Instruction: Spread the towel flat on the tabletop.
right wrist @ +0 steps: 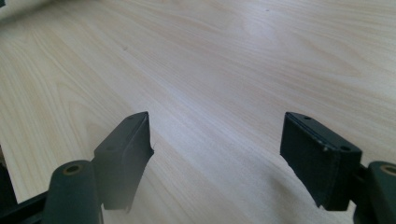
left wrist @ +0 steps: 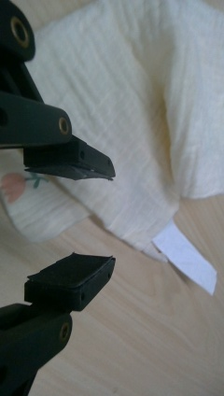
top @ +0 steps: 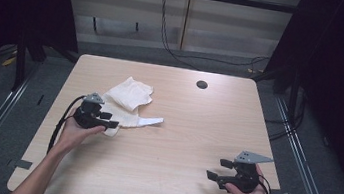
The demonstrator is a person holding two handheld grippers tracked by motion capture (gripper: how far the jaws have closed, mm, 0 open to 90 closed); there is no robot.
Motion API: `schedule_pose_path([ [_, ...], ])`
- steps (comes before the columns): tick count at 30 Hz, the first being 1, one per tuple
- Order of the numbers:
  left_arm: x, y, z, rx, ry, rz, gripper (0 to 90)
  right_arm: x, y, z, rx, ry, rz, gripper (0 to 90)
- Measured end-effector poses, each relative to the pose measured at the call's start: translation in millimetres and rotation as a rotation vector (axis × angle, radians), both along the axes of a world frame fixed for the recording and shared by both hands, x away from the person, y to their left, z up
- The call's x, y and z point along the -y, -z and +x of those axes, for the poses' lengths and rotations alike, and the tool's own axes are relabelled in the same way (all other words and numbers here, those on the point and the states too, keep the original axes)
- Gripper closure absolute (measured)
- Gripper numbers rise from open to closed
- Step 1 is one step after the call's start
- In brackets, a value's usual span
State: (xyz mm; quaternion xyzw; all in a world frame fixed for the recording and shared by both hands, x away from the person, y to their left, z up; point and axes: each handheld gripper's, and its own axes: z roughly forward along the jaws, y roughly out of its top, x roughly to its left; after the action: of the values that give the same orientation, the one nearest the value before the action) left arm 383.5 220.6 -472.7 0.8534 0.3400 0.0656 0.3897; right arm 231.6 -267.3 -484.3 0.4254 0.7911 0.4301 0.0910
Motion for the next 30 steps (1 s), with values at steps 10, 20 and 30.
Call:
schedule_pose_path([
  [10, 4.9, 14.4, 2.0, 0.009, -0.010, 0.071, 44.9, 0.7, -1.6, 0.4, 0.006, -0.010, 0.009, 25.1],
  [20, 1.3, 25.0, 0.6, 0.029, -0.045, 0.107, 44.2, 2.9, -0.3, -0.8, 0.000, -0.023, -0.001, 25.7],
  [30, 2.1, 24.5, -6.1, 0.021, -0.018, 0.086, 80.0, -0.8, 0.5, -0.3, -0.014, -0.055, 0.000, 25.7],
])
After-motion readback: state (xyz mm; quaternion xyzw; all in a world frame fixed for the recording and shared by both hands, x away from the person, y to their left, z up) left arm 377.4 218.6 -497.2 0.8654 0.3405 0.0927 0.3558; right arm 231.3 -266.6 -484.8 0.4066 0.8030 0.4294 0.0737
